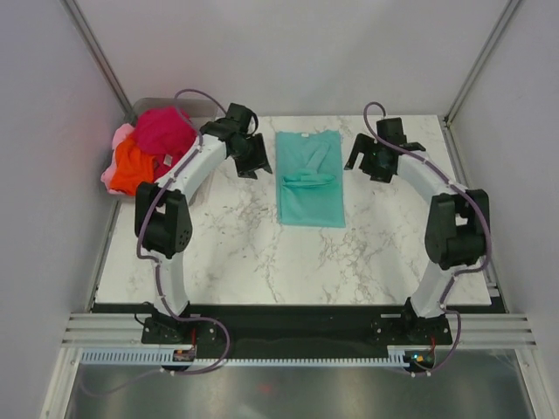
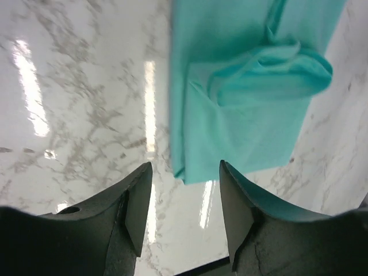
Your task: Fold and stack the t-shirts
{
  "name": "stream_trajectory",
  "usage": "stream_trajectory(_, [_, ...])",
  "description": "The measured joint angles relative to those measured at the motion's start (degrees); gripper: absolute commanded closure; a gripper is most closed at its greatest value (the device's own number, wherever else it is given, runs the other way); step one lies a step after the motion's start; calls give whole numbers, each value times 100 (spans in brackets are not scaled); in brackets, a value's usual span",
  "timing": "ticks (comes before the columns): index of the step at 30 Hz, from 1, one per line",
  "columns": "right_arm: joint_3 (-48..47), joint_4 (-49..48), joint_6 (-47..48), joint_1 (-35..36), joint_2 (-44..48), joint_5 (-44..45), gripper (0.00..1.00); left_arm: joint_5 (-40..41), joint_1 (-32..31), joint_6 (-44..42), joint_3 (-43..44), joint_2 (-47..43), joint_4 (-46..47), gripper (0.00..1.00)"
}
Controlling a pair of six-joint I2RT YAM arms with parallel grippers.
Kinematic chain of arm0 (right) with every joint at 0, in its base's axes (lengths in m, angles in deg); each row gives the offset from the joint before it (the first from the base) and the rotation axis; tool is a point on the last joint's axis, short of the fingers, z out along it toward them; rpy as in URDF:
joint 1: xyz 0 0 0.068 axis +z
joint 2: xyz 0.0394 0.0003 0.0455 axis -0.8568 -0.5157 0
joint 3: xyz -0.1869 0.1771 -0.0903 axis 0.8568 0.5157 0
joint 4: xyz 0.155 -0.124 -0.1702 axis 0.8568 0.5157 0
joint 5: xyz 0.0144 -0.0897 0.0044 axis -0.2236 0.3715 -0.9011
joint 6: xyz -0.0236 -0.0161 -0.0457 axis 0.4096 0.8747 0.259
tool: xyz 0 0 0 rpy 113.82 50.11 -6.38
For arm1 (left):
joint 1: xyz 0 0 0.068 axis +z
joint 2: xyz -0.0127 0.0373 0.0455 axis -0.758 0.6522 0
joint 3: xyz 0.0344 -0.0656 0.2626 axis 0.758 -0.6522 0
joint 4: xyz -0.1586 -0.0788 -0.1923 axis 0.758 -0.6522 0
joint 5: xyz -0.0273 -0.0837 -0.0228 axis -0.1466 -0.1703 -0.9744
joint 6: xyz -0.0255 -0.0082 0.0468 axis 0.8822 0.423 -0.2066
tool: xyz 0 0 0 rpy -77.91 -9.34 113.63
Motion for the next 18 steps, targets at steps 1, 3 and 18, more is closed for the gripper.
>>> stream_trajectory(1, [520,-151,-7,-9,404,-109,2,15,-149,-52,-247,-269,33,43])
stream_trajectory(3, [1368,-374,-33,22,1012,-306,3,4,-476,-133,-579,-595,214,43])
stream_trajectory(18, [3781,-645,-116,229,3462,-1097,4,-256,-1305,-199,442,1362,651,46])
